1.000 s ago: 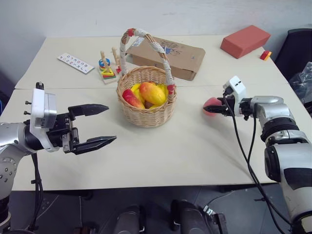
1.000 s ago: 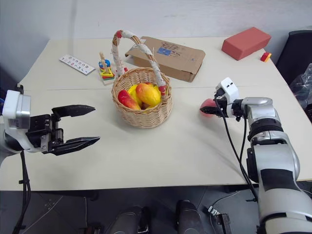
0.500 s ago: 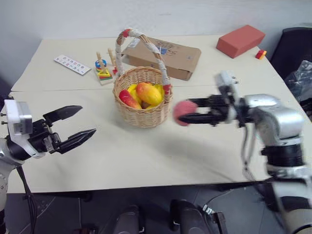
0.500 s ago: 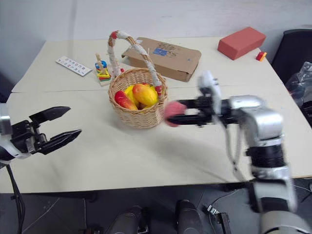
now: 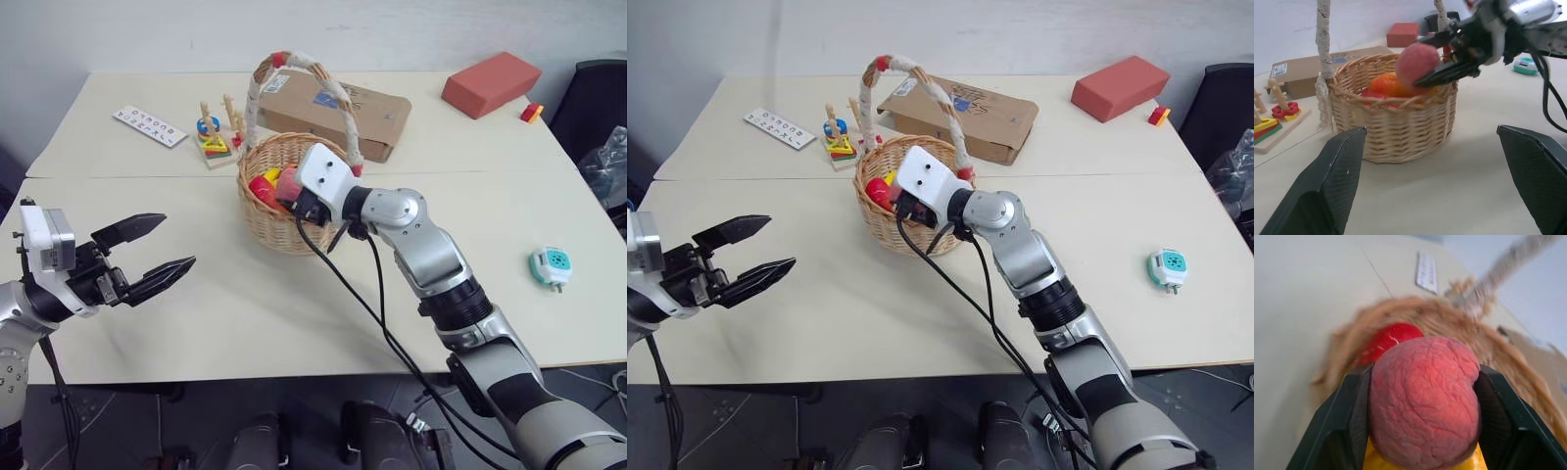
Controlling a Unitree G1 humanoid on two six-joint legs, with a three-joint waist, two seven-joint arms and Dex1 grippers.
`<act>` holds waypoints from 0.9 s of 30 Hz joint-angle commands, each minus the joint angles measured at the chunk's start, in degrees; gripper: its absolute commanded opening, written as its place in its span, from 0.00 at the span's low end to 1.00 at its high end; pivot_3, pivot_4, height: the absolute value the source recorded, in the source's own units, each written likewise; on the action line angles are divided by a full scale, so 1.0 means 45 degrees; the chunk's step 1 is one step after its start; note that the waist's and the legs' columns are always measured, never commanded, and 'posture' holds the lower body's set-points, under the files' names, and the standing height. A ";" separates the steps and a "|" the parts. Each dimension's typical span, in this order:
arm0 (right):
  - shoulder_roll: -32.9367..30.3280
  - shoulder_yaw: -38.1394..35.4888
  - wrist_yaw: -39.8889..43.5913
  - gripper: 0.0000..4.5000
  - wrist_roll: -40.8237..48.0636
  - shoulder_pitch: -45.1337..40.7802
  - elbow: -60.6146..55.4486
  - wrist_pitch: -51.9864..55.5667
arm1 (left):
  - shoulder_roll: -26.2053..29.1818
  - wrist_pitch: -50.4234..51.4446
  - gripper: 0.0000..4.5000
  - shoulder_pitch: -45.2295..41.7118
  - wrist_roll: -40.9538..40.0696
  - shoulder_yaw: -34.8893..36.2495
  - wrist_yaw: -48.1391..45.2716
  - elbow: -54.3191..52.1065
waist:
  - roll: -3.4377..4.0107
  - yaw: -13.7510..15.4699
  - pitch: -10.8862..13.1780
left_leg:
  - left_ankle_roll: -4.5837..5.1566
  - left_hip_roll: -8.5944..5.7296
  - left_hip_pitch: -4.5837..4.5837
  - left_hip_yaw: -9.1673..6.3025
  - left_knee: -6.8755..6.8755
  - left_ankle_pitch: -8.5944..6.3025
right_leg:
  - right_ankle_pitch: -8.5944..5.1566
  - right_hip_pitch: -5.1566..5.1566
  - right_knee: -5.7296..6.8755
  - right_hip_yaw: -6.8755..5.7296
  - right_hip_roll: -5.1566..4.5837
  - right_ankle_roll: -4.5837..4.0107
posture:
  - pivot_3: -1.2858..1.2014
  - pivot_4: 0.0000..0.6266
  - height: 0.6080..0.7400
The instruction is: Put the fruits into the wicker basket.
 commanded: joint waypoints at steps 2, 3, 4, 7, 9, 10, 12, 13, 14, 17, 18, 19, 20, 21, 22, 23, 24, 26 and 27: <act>0.0414 0.0004 -0.0008 0.90 0.0030 -0.0354 -0.0625 0.0046 | -0.0221 -0.0389 1.00 -0.0217 -0.0054 -0.0040 0.0219 -0.0532 | 0.0000 -0.0123 0.0000 | -0.0002 0.0004 -0.0001 0.0001 0.0001 0.0002 | 0.0000 0.0001 -0.0004 -0.0001 0.0002 0.0000 | 0.52 0.24 1.00; 0.0469 -0.0067 0.0040 0.99 0.0131 -0.0302 -0.0660 -0.0070 | -0.0270 -0.0402 1.00 -0.0232 -0.0059 -0.0084 0.0259 -0.0589 | 0.0000 -0.0150 0.0000 | -0.0003 0.0007 0.0000 0.0001 0.0001 0.0002 | 0.0000 0.0002 -0.0003 -0.0003 0.0003 0.0000 | 0.52 0.24 1.00; 0.0721 -0.0518 0.0626 1.00 0.1146 -0.0104 -0.1060 0.0053 | -0.0313 -0.0407 1.00 -0.0249 -0.0072 -0.0122 0.0279 -0.0631 | 0.0000 -0.0183 0.0000 | -0.0003 0.0007 -0.0001 -0.0002 0.0000 0.0002 | 0.0000 0.0001 -0.0002 -0.0005 0.0003 0.0001 | 0.52 0.24 1.00; 0.1033 -0.1521 0.1943 1.00 0.3361 0.0367 -0.2049 0.0297 | -0.0350 -0.0398 1.00 -0.0280 -0.0085 -0.0190 0.0313 -0.0692 | 0.0000 -0.0205 0.0000 | -0.0002 0.0007 -0.0009 -0.0010 -0.0003 0.0002 | 0.0000 0.0002 -0.0011 -0.0011 0.0006 0.0001 | 0.52 0.24 1.00; 0.0771 -0.2137 0.3244 1.00 0.4972 0.0836 -0.2871 0.0328 | -0.0317 -0.0402 1.00 -0.0352 -0.0094 -0.0200 0.0285 -0.0611 | 0.0000 -0.0214 0.0000 | -0.0001 0.0007 -0.0019 -0.0018 -0.0004 0.0002 | 0.0001 0.0001 -0.0020 -0.0018 0.0006 0.0001 | 0.52 0.24 1.00; 0.0426 -0.2530 0.3757 1.00 0.5676 0.1233 -0.3373 0.0450 | -0.0288 -0.0402 1.00 -0.0432 -0.0085 -0.0225 0.0266 -0.0542 | 0.0000 -0.0212 0.0000 | 0.0000 0.0007 -0.0024 -0.0019 -0.0002 0.0002 | 0.0001 0.0001 -0.0025 -0.0022 0.0006 0.0002 | 0.52 0.24 1.00; -0.0457 -0.3370 0.4949 1.00 0.7327 0.2069 -0.4324 0.1007 | -0.0264 -0.0416 1.00 -0.0605 -0.0076 -0.0281 0.0249 -0.0447 | -0.0002 -0.0111 -0.0001 | 0.0007 0.0005 -0.0027 -0.0029 0.0001 0.0000 | 0.0002 0.0008 -0.0029 -0.0027 0.0004 0.0004 | 0.52 0.24 1.00; -0.1111 -0.3890 0.5635 1.00 0.8235 0.2567 -0.4773 0.1414 | -0.0244 -0.0445 1.00 -0.0706 -0.0059 -0.0316 0.0218 -0.0380 | -0.0004 -0.0003 -0.0003 | 0.0013 0.0000 -0.0028 -0.0042 0.0002 0.0001 | 0.0004 0.0020 -0.0039 -0.0034 0.0001 0.0008 | 0.52 0.24 1.00; -0.1577 -0.4209 0.6068 1.00 0.8891 0.2884 -0.5058 0.1694 | -0.0232 -0.0469 1.00 -0.0768 -0.0047 -0.0340 0.0196 -0.0337 | -0.0005 0.0114 -0.0002 | 0.0023 -0.0002 -0.0029 -0.0050 0.0005 -0.0003 | 0.0007 0.0029 -0.0054 -0.0039 0.0001 0.0012 | 0.52 0.24 1.00; -0.3712 -0.4889 0.6748 1.00 0.8833 0.3668 -0.4770 0.1853 | -0.0128 -0.0463 1.00 -0.0869 -0.0008 -0.0382 0.0106 -0.0216 | -0.0004 0.0122 -0.0002 | 0.0061 -0.0011 -0.0045 -0.0040 0.0029 -0.0022 | 0.0018 0.0033 -0.0071 -0.0038 -0.0014 0.0026 | 0.52 0.24 1.00; -0.4379 -0.4972 0.7149 1.00 0.8777 0.3784 -0.4477 0.1801 | -0.0108 -0.0444 1.00 -0.0897 -0.0025 -0.0381 0.0078 -0.0203 | -0.0006 0.0118 -0.0002 | 0.0066 -0.0013 -0.0046 -0.0036 0.0035 -0.0023 | 0.0022 0.0034 -0.0076 -0.0038 -0.0019 0.0032 | 0.52 0.24 1.00; -0.4932 -0.5284 0.7306 1.00 0.8557 0.3708 -0.3680 0.1497 | -0.0099 -0.0385 1.00 -0.0974 -0.0078 -0.0417 0.0086 -0.0205 | -0.0005 0.0113 -0.0002 | 0.0066 -0.0012 -0.0046 -0.0030 0.0036 -0.0023 | 0.0023 0.0034 -0.0078 -0.0037 -0.0020 0.0033 | 0.52 0.24 1.00; -0.5230 -0.5632 0.7273 1.00 0.8432 0.3474 -0.2741 0.1209 | -0.0120 -0.0350 1.00 -0.1067 -0.0129 -0.0489 0.0097 -0.0197 | -0.0006 0.0088 -0.0002 | 0.0066 -0.0012 -0.0043 -0.0024 0.0036 -0.0023 | 0.0023 0.0032 -0.0075 -0.0034 -0.0020 0.0034 | 0.52 0.24 1.00; -0.5414 -0.5851 0.7232 1.00 0.8353 0.3291 -0.2056 0.0971 | -0.0138 -0.0325 1.00 -0.1136 -0.0160 -0.0542 0.0105 -0.0188 | -0.0006 0.0071 -0.0002 | 0.0064 -0.0005 -0.0042 -0.0012 0.0036 -0.0022 | 0.0023 0.0030 -0.0077 -0.0031 -0.0012 0.0034 | 0.52 0.24 1.00; -0.5454 -0.5941 0.7200 1.00 0.8294 0.3095 -0.1524 0.0759 | -0.0165 -0.0309 1.00 -0.1190 -0.0170 -0.0600 0.0119 -0.0188 | -0.0005 0.0051 -0.0002 | 0.0059 -0.0003 -0.0041 -0.0006 0.0035 -0.0019 | 0.0023 0.0028 -0.0077 -0.0030 -0.0008 0.0034 | 0.52 0.24 1.00; -0.5302 -0.5895 0.7197 1.00 0.8074 0.2727 -0.0759 0.0264 | -0.0217 -0.0322 1.00 -0.1242 -0.0141 -0.0722 0.0131 -0.0211 | -0.0005 0.0036 -0.0001 | 0.0053 0.0001 -0.0034 0.0009 0.0031 -0.0015 | 0.0023 0.0025 -0.0073 -0.0024 -0.0005 0.0034 | 0.52 0.24 1.00; -0.5129 -0.5773 0.7228 1.00 0.7858 0.2367 -0.0066 -0.0099 | -0.0284 -0.0328 1.00 -0.1289 -0.0135 -0.0854 0.0142 -0.0259 | -0.0005 0.0011 -0.0001 | 0.0044 0.0006 -0.0027 0.0019 0.0023 -0.0009 | 0.0023 0.0022 -0.0072 -0.0017 0.0002 0.0034 | 0.52 0.24 1.00; -0.4427 -0.5219 0.7073 1.00 0.7037 0.1297 0.1780 -0.1086 | -0.0378 -0.0315 1.00 -0.1427 -0.0119 -0.1135 0.0160 -0.0308 | -0.0004 -0.0073 -0.0001 | 0.0021 0.0023 -0.0021 0.0024 0.0016 0.0004 | 0.0023 0.0016 -0.0071 -0.0016 0.0019 0.0033 | 0.52 0.24 1.00; -0.3990 -0.4918 0.7095 1.00 0.6642 0.0785 0.2542 -0.1668 | -0.0401 -0.0305 1.00 -0.1489 -0.0112 -0.1220 0.0179 -0.0298 | -0.0004 -0.0086 -0.0001 | 0.0015 0.0026 -0.0019 0.0033 0.0017 0.0013 | 0.0023 0.0014 -0.0070 -0.0011 0.0025 0.0033 | 0.52 0.24 1.00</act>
